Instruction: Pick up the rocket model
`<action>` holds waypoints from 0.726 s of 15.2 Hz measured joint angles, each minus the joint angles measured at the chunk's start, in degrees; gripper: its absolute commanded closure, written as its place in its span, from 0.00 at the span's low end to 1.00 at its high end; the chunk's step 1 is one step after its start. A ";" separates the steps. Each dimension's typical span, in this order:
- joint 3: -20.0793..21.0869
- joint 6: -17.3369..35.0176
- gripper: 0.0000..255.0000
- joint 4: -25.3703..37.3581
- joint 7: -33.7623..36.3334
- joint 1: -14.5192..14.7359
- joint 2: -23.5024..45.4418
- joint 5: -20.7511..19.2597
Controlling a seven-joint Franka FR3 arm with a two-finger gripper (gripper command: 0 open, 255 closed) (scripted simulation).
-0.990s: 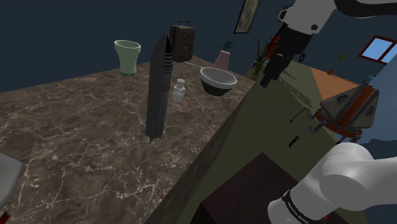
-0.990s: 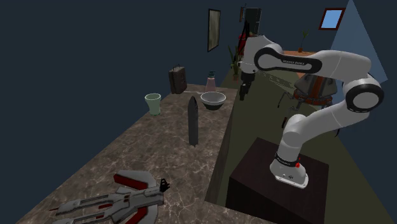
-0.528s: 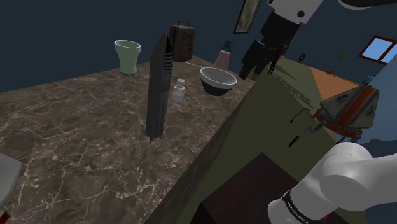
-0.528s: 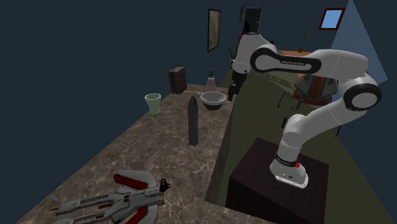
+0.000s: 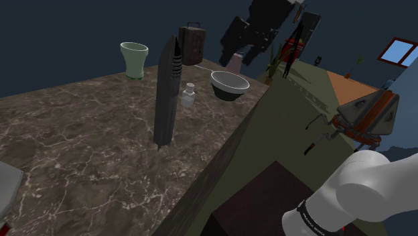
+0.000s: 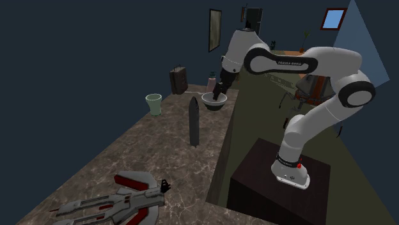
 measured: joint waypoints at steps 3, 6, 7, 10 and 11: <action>4.02 2.10 0.00 4.20 5.03 -0.95 3.11 -0.59; 7.90 4.55 0.00 8.35 9.71 -2.42 6.75 -2.19; 9.24 4.70 0.00 10.27 11.35 -2.92 7.87 -2.89; 14.28 6.11 0.00 16.15 16.95 -4.98 12.62 -6.23; 15.82 6.47 0.00 18.01 18.68 -5.67 14.12 -7.55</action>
